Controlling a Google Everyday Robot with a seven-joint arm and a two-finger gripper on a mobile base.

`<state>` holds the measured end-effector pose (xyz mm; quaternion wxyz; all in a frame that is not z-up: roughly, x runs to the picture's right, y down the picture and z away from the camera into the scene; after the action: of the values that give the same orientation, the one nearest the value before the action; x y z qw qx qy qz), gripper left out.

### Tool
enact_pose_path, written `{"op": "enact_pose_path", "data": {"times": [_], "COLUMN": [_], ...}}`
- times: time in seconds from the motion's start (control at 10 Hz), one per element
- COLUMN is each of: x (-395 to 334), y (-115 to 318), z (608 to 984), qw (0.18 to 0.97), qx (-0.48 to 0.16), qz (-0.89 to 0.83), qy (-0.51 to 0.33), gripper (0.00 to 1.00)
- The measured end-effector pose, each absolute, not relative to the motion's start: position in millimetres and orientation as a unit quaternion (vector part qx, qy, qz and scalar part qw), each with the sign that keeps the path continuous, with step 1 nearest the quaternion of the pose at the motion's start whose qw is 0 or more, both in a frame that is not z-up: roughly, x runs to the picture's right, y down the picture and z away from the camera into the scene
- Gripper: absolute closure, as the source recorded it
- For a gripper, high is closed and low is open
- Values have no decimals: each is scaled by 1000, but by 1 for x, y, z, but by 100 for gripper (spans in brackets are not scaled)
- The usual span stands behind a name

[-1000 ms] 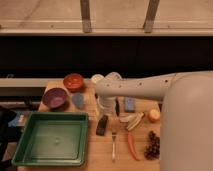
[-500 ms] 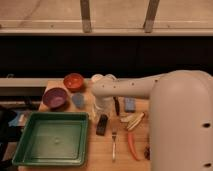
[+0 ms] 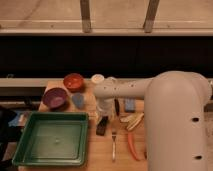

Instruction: Place eraser in red bowl

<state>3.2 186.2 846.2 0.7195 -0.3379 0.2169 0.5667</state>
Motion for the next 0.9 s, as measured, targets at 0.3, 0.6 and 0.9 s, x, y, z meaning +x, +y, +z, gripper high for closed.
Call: {"op": "enact_pose_path", "data": {"times": [0.3, 0.6, 0.9], "x": [6, 3, 9], "y": [188, 179, 157], "z": [845, 836, 827], "qw": [724, 736, 738], "qx": [-333, -318, -301], "qz": [563, 561, 576], "qy": [220, 206, 183], "gripper": [62, 91, 100]}}
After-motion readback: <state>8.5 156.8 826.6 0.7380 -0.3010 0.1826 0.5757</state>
